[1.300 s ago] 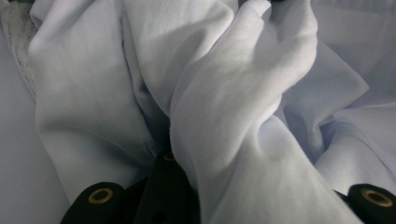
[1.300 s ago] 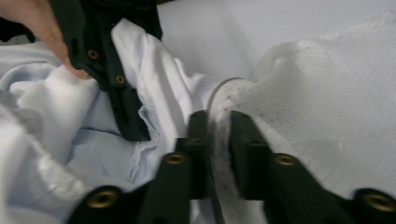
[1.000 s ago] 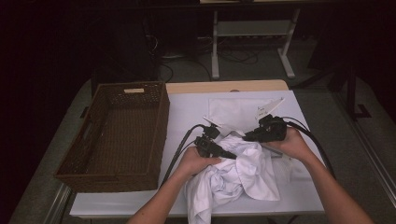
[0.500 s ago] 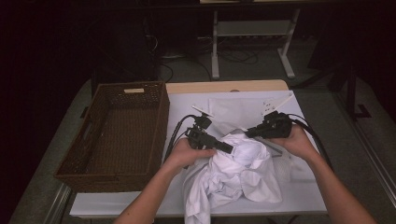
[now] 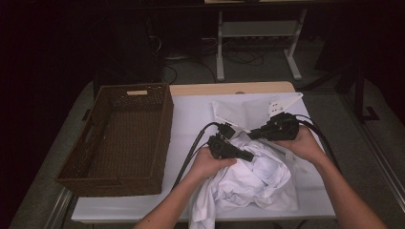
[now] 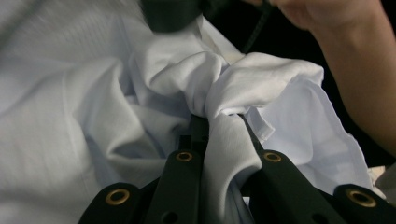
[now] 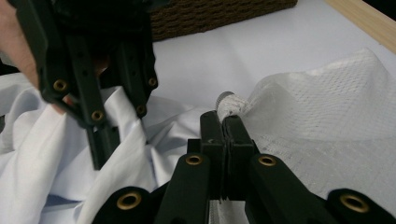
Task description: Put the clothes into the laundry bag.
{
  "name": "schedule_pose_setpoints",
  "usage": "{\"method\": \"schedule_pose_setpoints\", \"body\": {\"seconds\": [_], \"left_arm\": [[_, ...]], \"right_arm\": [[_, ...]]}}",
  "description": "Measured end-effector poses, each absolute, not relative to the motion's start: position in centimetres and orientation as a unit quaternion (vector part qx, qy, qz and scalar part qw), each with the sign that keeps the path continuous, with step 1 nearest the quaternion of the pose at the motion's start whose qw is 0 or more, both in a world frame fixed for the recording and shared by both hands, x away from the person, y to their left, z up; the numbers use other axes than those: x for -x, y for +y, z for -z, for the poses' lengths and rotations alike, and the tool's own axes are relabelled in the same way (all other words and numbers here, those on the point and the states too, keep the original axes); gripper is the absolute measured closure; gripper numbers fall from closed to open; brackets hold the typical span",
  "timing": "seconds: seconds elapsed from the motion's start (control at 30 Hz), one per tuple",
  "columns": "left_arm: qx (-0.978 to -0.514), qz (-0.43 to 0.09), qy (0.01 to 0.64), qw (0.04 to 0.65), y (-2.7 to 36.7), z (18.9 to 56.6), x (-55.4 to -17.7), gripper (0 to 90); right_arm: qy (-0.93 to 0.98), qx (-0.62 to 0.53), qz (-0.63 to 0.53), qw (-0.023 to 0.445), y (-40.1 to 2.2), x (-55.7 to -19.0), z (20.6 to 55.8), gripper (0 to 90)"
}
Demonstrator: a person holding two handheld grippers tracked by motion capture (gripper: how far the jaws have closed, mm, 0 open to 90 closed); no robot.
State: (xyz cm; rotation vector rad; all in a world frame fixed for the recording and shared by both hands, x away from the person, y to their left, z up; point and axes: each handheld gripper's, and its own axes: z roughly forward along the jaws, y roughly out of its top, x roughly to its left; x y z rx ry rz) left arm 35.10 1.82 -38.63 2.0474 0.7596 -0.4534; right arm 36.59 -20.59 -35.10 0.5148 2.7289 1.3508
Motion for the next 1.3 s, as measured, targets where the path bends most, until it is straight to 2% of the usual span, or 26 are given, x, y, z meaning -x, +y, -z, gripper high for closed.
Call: {"method": "schedule_pose_setpoints", "body": {"seconds": [0.1, 0.13, 0.27, 0.3, 0.37, 0.47, 0.6, 0.67, 0.7, 0.73, 0.77, 0.8, 0.87, 0.93, 1.07, 1.13, 1.3], "left_arm": [[-0.822, 0.129, 0.357, 0.425, 2.5, 39.4, -36.3, 83.8], [-0.804, 0.125, 0.396, 0.425, 2.9, 40.4, -37.0, 83.6], [-0.798, 0.126, 0.417, 0.417, 2.8, 41.6, -37.4, 77.2], [-0.802, 0.123, 0.412, 0.414, 2.9, 41.3, -37.2, 71.4], [-0.810, 0.121, 0.407, 0.405, 3.4, 40.5, -36.9, 51.7], [-0.823, 0.107, 0.411, 0.378, 4.7, 39.6, -36.8, 30.3], [-0.809, 0.154, 0.444, 0.352, 5.4, 40.7, -38.0, 16.0], [-0.805, 0.191, 0.446, 0.342, 4.7, 42.0, -38.6, 16.6], [-0.803, 0.209, 0.441, 0.341, 4.2, 42.6, -38.7, 21.5], [-0.797, 0.230, 0.432, 0.354, 3.7, 43.1, -38.7, 31.7], [-0.795, 0.239, 0.423, 0.364, 3.4, 43.3, -38.6, 46.1], [-0.797, 0.233, 0.411, 0.376, 3.1, 43.1, -38.3, 58.6], [-0.806, 0.211, 0.392, 0.390, 2.8, 42.5, -37.6, 71.1], [-0.805, 0.211, 0.370, 0.414, 3.0, 41.6, -36.6, 75.3], [-0.802, 0.227, 0.322, 0.448, 2.9, 39.5, -34.8, 76.8], [-0.810, 0.222, 0.311, 0.445, 2.5, 39.0, -34.4, 76.9], [-0.788, 0.219, 0.333, 0.468, 1.0, 39.7, -35.8, 76.9]], "right_arm": [[0.881, -0.163, -0.444, 0.023, -20.7, -36.2, 34.9, 88.3], [0.880, -0.163, -0.447, 0.020, -20.8, -36.1, 34.8, 88.3], [0.881, -0.166, -0.442, 0.011, -20.5, -35.9, 35.6, 88.3], [0.882, -0.169, -0.440, 0.008, -20.6, -35.9, 35.9, 88.3], [0.880, -0.172, -0.442, 0.006, -20.8, -35.9, 36.2, 88.2], [0.880, -0.173, -0.442, 0.012, -21.2, -35.8, 36.0, 88.2], [0.883, -0.173, -0.435, 0.017, -21.2, -35.6, 35.6, 88.2], [0.884, -0.173, -0.433, 0.017, -21.2, -35.6, 35.6, 88.2], [0.884, -0.176, -0.432, 0.016, -21.1, -35.6, 35.7, 88.2], [0.885, -0.175, -0.432, 0.017, -21.0, -35.7, 35.8, 88.2], [0.886, -0.177, -0.429, 0.015, -20.9, -35.8, 35.8, 88.2], [0.887, -0.175, -0.428, 0.016, -20.9, -35.8, 35.8, 88.2], [0.887, -0.175, -0.426, 0.018, -20.8, -36.0, 35.7, 88.2], [0.888, -0.173, -0.426, 0.020, -20.6, -36.1, 35.4, 88.3], [0.888, -0.164, -0.429, 0.020, -20.0, -36.2, 35.1, 88.3], [0.884, -0.160, -0.438, 0.018, -19.9, -36.1, 34.8, 88.3], [0.878, -0.149, -0.454, 0.018, -20.2, -35.3, 33.6, 88.3]]}}
